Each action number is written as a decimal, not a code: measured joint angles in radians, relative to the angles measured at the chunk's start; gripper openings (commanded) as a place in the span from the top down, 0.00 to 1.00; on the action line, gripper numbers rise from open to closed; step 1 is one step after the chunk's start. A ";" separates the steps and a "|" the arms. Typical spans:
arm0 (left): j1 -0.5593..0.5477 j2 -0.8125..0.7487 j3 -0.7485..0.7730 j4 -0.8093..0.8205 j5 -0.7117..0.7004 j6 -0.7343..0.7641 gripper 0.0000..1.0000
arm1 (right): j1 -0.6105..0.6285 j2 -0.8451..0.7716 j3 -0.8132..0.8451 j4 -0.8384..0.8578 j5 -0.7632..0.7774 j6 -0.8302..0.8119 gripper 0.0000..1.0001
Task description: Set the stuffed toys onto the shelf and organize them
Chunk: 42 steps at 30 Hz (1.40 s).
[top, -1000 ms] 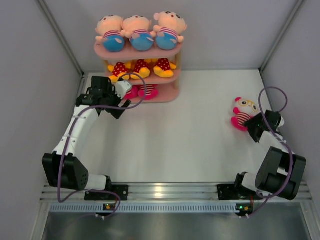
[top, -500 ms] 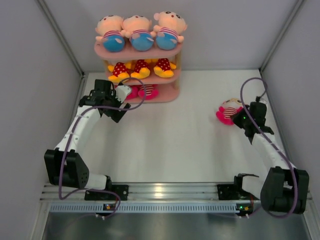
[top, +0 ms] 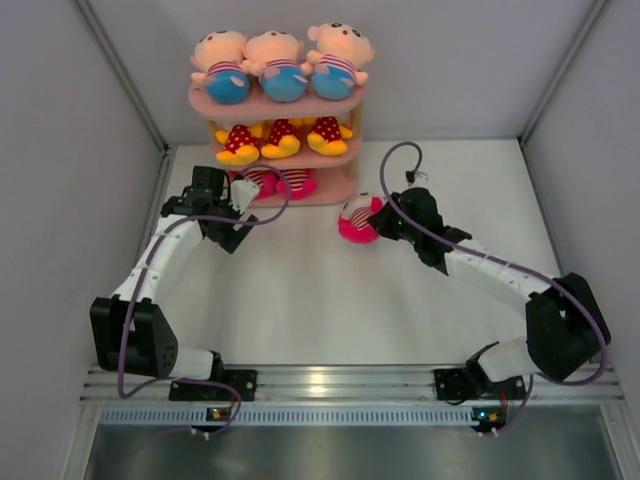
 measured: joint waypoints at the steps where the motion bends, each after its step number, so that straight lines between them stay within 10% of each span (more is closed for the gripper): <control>1: 0.000 -0.002 -0.007 0.000 -0.004 0.000 0.04 | 0.016 0.027 0.018 0.024 0.006 0.001 1.00; 42: 0.000 -0.022 -0.038 -0.001 -0.023 0.000 0.04 | 0.132 0.404 0.238 0.411 0.150 -0.155 1.00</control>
